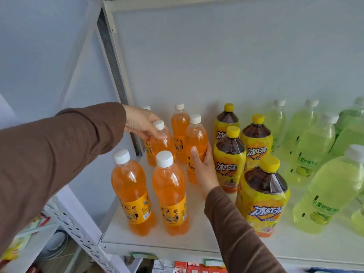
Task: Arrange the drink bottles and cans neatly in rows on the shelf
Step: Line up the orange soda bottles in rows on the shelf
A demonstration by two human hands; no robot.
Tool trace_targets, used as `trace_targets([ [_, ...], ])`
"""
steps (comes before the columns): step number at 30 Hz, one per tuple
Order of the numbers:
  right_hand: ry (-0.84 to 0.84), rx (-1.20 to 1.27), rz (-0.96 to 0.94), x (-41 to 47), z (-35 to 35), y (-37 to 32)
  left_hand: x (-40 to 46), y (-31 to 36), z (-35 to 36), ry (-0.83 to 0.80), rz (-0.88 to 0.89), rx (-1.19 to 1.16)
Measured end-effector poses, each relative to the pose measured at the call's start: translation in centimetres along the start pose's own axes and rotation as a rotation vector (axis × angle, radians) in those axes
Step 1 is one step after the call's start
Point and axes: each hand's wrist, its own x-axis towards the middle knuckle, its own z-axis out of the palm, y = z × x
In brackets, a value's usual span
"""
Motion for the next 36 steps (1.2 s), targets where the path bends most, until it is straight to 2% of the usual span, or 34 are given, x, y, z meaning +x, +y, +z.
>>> trace_targets([
  [10,-0.011,0.08,0.061,1.9,-0.3,0.1,0.0,-0.5,-0.5,0.017,0.062,-0.027],
  [19,-0.06,0.238,0.231,2.9,0.1,0.4,-1.5,1.7,-4.6,0.112,-0.022,0.008],
  [27,-0.122,0.339,0.184,2.9,0.3,-1.5,-1.8,2.0,-6.1,0.158,-0.061,0.031],
  [36,-0.212,0.324,0.19,1.9,1.0,-0.8,-1.5,-0.1,-4.1,0.121,-0.119,0.098],
])
